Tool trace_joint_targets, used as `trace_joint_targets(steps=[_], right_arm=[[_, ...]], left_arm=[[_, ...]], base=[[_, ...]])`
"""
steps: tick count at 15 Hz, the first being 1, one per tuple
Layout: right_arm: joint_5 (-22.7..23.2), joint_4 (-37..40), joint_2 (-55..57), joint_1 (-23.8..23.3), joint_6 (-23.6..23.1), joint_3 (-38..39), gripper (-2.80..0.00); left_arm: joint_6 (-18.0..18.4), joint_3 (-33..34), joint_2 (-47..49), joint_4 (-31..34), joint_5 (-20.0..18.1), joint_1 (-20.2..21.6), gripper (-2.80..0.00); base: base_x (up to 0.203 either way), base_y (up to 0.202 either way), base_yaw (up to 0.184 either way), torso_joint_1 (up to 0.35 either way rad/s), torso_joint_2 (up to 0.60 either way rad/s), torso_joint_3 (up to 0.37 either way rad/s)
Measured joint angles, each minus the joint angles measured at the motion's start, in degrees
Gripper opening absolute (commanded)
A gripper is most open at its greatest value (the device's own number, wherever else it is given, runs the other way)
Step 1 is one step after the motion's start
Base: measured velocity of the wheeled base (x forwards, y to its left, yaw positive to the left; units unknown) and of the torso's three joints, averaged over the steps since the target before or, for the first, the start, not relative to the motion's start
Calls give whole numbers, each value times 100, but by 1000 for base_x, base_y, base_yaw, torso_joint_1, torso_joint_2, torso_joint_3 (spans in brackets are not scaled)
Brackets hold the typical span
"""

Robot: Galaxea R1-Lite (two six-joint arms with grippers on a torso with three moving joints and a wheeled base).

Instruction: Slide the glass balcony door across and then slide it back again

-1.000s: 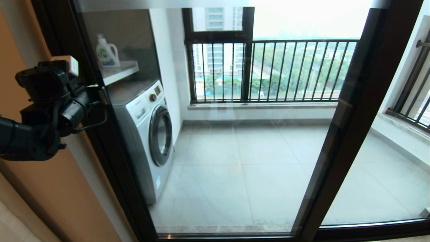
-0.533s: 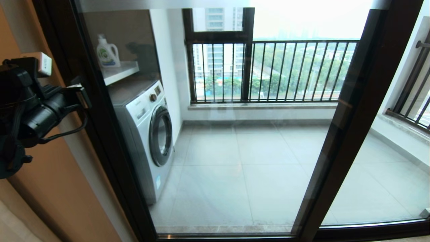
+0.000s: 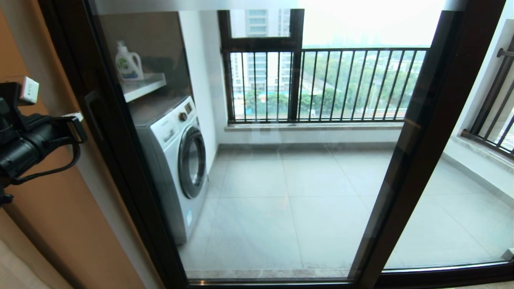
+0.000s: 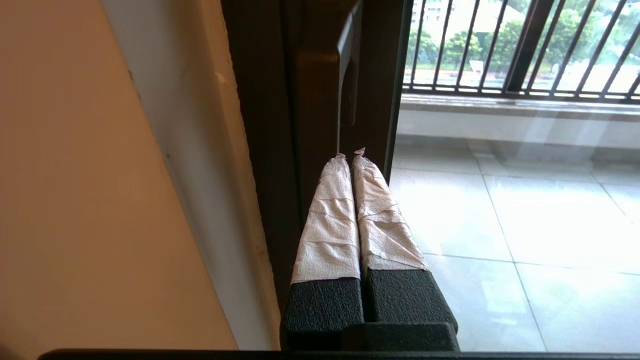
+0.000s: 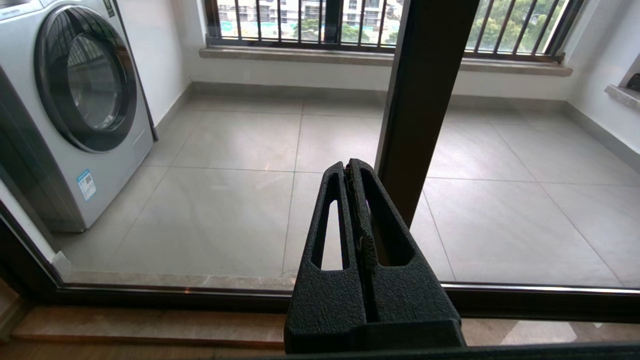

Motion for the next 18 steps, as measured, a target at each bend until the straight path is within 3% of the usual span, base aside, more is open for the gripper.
trace_joint_targets(steps=[5,8,13,18], right_arm=[[2,0,0,0,-2,0,-280],[0,0,0,0,0,0,-280],[0,2,0,0,-2,0,-280],[2,2,0,0,-2,0,-280]], left_arm=[[48,-512,717,-36,6,60,-280],[86,-845,1174,-508,0,160,-280],[310,-1499,2009,-750,55,203,-280],[315,-1519,2185,-761,-18,224,-280]], base=[[0,0,0,0,0,0],[0,0,0,-9,-2,3],[0,0,0,0,0,0],[0,0,0,0,0,0]])
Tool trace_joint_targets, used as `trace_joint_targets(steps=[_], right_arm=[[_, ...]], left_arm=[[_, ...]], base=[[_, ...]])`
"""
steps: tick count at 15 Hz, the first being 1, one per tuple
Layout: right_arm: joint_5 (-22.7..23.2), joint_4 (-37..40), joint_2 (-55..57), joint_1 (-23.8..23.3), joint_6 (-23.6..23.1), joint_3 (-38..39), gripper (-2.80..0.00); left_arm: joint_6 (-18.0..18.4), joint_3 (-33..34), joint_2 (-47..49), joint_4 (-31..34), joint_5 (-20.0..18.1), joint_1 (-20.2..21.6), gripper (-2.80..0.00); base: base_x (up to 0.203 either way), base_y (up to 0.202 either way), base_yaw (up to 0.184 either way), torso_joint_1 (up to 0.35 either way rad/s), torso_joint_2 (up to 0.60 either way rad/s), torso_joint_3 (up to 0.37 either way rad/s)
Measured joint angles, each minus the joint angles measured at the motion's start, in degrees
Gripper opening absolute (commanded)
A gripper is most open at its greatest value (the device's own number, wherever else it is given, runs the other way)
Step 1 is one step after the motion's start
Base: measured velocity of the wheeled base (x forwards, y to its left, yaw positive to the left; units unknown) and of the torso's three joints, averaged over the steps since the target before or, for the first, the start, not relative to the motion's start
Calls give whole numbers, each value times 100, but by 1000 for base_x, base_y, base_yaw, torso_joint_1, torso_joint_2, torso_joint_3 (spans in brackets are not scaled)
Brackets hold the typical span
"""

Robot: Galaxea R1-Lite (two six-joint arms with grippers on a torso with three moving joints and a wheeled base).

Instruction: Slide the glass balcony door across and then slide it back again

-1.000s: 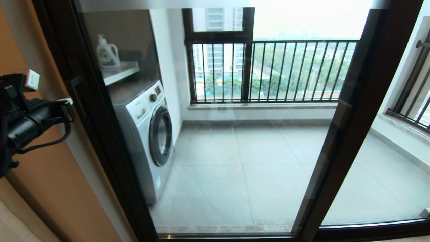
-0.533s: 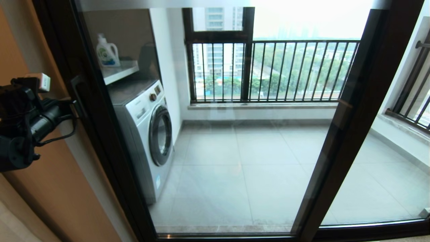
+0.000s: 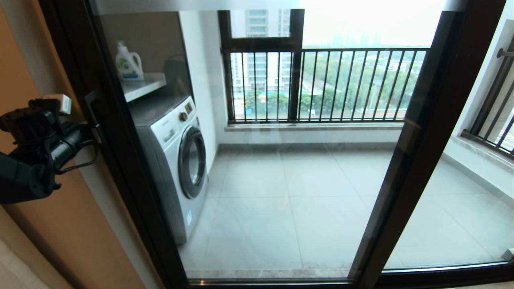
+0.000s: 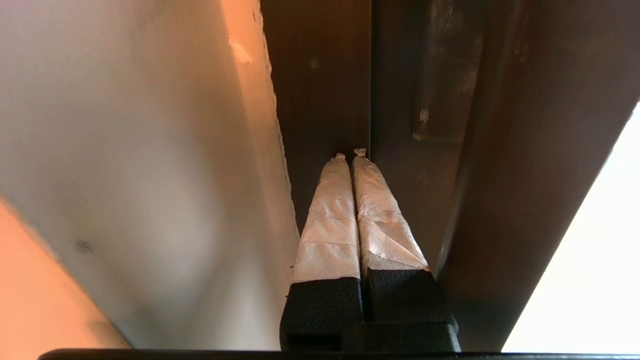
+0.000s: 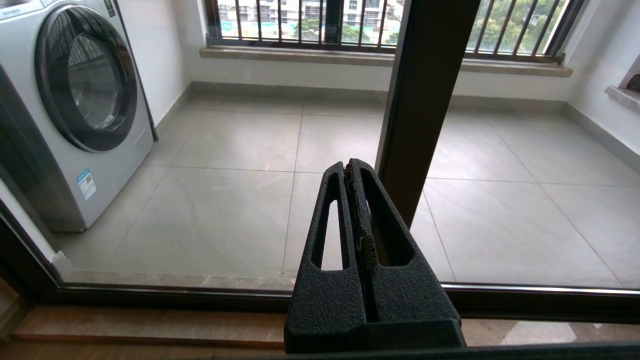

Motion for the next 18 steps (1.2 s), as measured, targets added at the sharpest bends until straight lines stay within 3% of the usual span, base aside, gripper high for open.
trace_joint_targets(steps=[5,10,18], right_arm=[[-1,0,0,0,2,0,-280],[0,-2,0,-7,1,0,-280],[0,-2,0,0,-1,0,-280]], left_arm=[[-20,202,-146,17,24,-195,-280],[-33,344,-394,-5,-6,-704,-280],[-38,402,-635,25,38,-897,-280]], base=[[0,0,0,0,15,-1],[0,0,0,0,0,0],[0,0,0,0,0,0]])
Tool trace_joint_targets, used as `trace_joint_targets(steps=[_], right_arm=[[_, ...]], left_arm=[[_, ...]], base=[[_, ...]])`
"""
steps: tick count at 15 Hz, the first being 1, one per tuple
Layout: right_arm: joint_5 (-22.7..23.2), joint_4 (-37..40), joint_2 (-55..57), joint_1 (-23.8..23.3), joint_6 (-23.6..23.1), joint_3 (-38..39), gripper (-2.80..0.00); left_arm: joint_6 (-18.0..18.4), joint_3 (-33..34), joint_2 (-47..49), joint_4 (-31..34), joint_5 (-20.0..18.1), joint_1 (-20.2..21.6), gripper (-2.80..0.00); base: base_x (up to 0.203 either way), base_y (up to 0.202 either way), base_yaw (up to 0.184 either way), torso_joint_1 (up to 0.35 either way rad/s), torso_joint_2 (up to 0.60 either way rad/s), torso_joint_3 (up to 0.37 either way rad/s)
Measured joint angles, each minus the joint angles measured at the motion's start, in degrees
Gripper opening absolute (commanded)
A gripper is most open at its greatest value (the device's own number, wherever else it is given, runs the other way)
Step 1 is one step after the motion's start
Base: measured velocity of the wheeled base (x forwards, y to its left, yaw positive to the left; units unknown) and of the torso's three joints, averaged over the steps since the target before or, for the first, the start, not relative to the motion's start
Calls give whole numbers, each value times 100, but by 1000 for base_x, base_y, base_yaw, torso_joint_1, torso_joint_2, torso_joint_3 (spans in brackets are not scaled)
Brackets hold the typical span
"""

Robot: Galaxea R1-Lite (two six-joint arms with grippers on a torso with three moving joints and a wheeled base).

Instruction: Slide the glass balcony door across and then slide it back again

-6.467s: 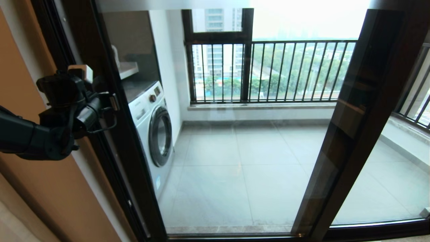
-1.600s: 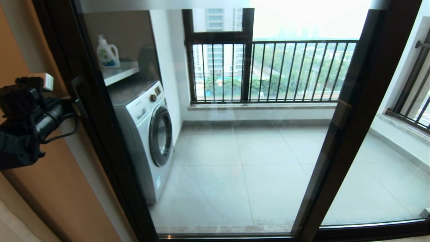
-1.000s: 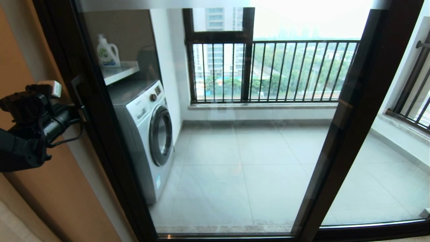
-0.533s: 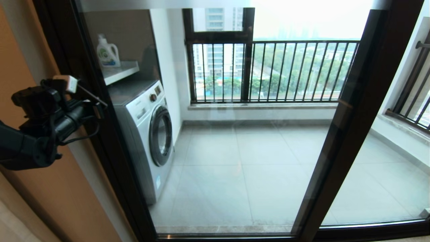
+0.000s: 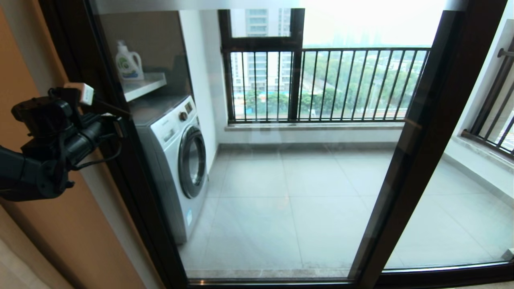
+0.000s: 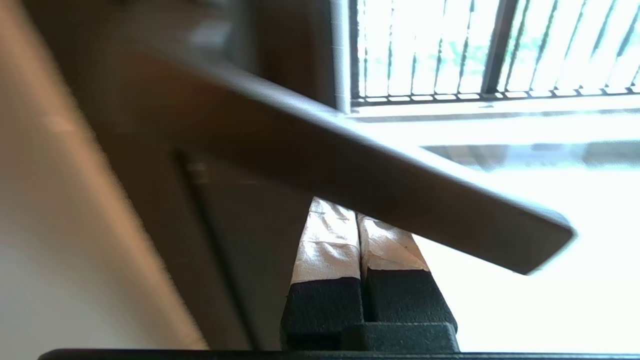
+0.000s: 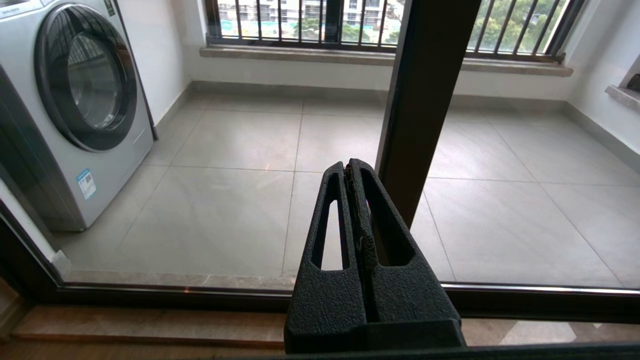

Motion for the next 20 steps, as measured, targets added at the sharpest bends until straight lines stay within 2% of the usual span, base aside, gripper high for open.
trace_joint_targets(steps=[5,9,12,15,18,20], right_arm=[[-1,0,0,0,3,0,-280],[0,2,0,0,1,0,-280],[-2,0,0,0,1,0,-280],[0,2,0,0,1,0,-280],[-2,2,0,0,1,0,-280],[-1,1,0,0,2,0,-280]], left_arm=[[-6,-81,-310,60,33,-277,-280],[-182,-207,-631,492,34,-338,-280],[-362,665,-1175,491,-76,-344,-280],[-536,2008,-2094,515,-336,-342,-280],[-963,3005,-3491,645,-883,-327,-280],[-1256,3384,-4585,1118,-1275,-292,-280]], base=[[0,0,0,0,0,0],[0,0,0,0,0,0],[0,0,0,0,0,0],[0,0,0,0,0,0],[0,0,0,0,0,0],[0,0,0,0,0,0]])
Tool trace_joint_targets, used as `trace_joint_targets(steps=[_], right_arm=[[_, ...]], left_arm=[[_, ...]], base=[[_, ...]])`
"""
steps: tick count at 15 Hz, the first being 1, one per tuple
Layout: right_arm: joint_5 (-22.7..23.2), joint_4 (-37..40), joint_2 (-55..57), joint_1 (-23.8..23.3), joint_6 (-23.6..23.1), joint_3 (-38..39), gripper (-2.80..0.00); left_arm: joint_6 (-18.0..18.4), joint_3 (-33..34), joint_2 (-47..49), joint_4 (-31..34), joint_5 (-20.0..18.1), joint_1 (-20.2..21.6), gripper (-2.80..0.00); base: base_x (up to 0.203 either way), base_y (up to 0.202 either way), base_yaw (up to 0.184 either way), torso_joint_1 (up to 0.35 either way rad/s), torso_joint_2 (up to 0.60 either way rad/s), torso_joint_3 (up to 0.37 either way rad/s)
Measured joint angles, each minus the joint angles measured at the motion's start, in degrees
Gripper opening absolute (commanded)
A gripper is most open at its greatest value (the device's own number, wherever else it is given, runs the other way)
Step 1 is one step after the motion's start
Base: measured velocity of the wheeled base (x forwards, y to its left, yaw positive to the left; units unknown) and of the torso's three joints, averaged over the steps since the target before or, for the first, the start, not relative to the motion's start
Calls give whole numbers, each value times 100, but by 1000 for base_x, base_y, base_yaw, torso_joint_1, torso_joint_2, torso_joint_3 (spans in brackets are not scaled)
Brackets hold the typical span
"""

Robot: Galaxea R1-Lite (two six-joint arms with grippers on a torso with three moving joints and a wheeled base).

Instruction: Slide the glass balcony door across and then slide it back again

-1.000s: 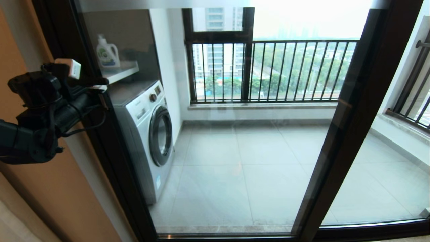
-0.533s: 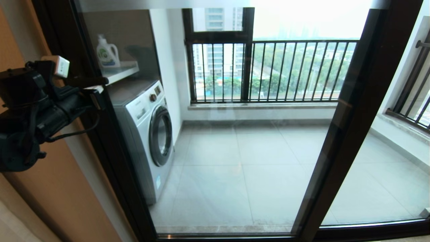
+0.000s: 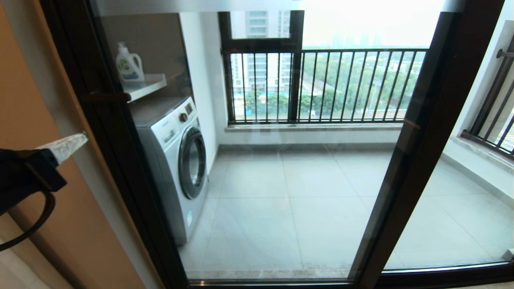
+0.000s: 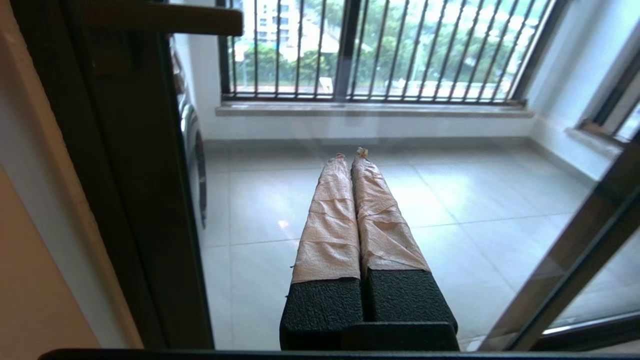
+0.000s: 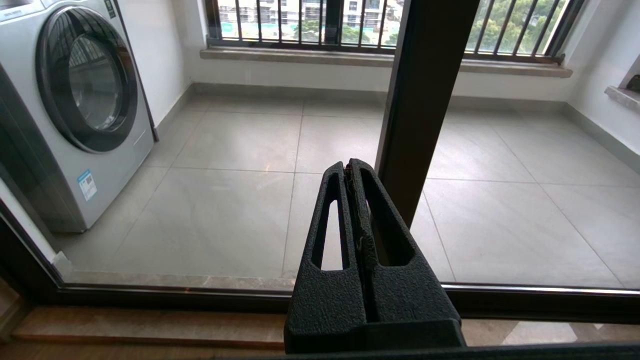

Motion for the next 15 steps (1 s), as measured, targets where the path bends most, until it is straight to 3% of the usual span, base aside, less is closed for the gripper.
trace_joint_targets(steps=[5,8,10,12,15], right_arm=[[-1,-1,0,0,1,0,-280],[1,1,0,0,1,0,-280],[3,0,0,0,0,0,-280],[-1,1,0,0,-1,0,-280],[1,-1,0,0,-1,0,-280]], left_arm=[[-227,197,-2991,2317,-644,-7,-280],[-299,-64,-4403,4224,-1238,-374,-280],[-134,103,-5029,4959,-1322,-506,-280],[447,709,-5560,5040,-980,-506,-280],[1298,1811,-6192,4994,176,-486,-280]], base=[[0,0,0,0,0,0],[0,0,0,0,0,0],[0,0,0,0,0,0],[0,0,0,0,0,0],[0,0,0,0,0,0]])
